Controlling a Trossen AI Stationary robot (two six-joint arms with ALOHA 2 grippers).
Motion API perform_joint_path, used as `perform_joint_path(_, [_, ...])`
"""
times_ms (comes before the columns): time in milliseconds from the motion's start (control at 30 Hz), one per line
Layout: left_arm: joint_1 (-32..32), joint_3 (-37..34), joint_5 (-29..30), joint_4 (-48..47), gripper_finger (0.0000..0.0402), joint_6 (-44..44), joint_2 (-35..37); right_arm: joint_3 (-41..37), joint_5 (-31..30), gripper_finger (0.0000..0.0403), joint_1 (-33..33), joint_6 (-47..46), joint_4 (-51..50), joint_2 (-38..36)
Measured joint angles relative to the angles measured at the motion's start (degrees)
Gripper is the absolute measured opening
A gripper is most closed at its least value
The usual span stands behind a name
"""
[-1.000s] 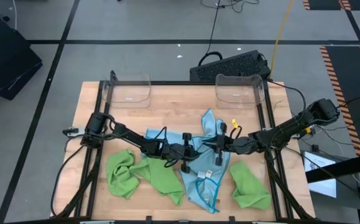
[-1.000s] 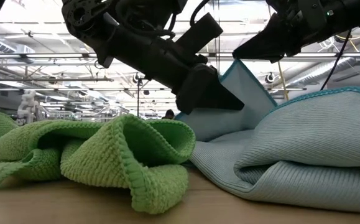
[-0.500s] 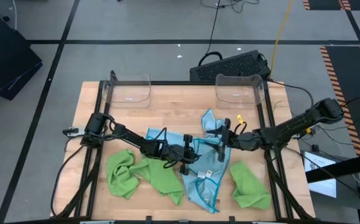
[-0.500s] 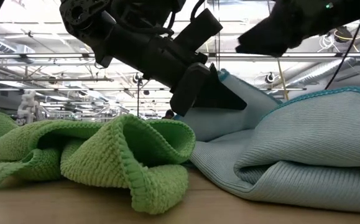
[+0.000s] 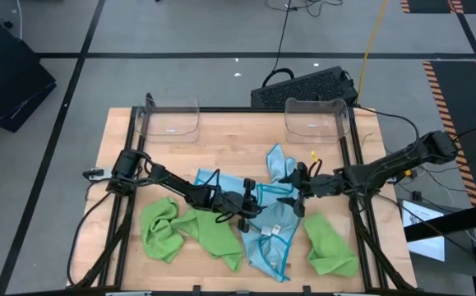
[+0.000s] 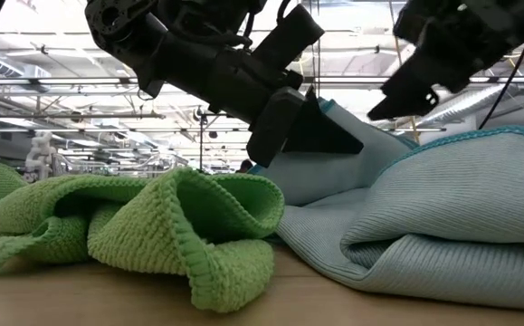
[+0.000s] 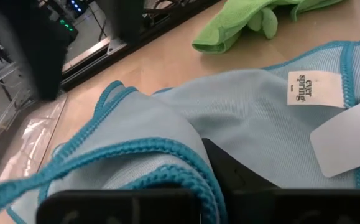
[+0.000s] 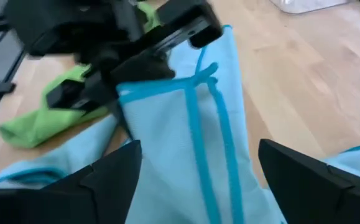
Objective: Fold microfiber towels
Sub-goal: Fold the top left blue microfiber cloth
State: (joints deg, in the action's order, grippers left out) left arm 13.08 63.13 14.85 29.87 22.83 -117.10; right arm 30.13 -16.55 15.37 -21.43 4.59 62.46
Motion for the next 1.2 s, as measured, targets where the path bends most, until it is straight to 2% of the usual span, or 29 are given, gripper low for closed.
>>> perform_joint_path(233, [0.04,0.00,0.00,-0.13,0.0010,0.60,0.00,0.00,11.23,0.0341,-7.58,0.59,4.08,4.76])
perform_joint_path(567, [0.09,0.00,0.00,-0.11,0.0011,2.99,0.00,0.00,28.29,0.0322,-13.07,6.02,15.74,12.13])
perform_joint_path(667, [0.09,0.00,0.00,-0.11,0.0005,3.00,0.00,0.00,31.68,0.0307,-13.78,7.10,18.87,13.81])
perform_joint_path(833, [0.09,0.00,0.00,-0.11,0.0016,2.99,0.00,0.00,31.77,0.0242,-14.69,8.23,19.15,14.55])
perform_joint_path(1000, [0.09,0.00,0.02,-0.13,0.0005,2.99,0.00,0.00,31.84,0.0140,-15.34,8.68,18.61,14.62])
perform_joint_path(1200, [0.09,0.00,0.46,-1.22,0.0016,2.39,0.00,-0.02,31.88,0.0014,-15.34,11.60,18.03,13.56])
